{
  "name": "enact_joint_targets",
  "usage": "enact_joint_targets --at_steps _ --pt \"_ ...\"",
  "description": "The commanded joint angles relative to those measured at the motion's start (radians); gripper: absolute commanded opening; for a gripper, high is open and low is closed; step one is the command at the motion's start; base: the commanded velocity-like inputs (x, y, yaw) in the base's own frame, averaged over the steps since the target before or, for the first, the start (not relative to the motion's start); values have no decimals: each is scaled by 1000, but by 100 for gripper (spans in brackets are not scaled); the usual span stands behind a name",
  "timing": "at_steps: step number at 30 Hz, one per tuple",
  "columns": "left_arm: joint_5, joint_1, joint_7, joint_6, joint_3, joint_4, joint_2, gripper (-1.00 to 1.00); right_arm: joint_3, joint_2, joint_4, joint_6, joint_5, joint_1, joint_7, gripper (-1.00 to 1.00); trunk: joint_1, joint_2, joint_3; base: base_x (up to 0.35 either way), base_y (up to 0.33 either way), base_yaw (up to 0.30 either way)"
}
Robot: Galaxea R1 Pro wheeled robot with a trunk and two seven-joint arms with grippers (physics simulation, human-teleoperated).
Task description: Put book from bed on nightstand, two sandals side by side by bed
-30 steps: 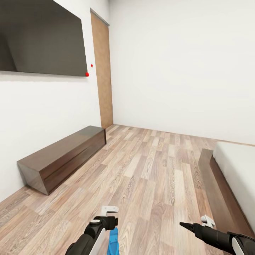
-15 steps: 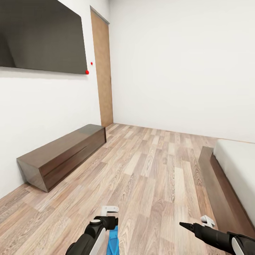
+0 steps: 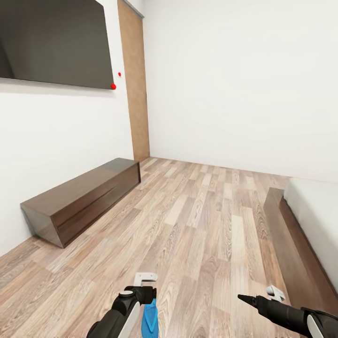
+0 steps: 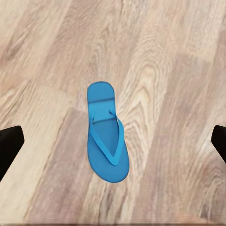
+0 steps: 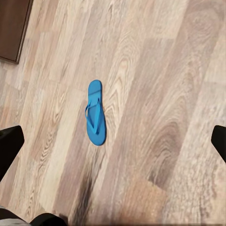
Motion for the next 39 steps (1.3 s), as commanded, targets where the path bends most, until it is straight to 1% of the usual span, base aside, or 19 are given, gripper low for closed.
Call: enact_joint_targets --at_steps 1,39 --pt "11 0 9 4 -3 -1 1 100 -1 0 0 6 -3 -1 2 100 0 -1 -5 0 0 0" --pt "11 -1 9 5 -3 -2 2 100 -1 -1 0 6 -3 -1 2 100 17 -10 -152 0 0 0"
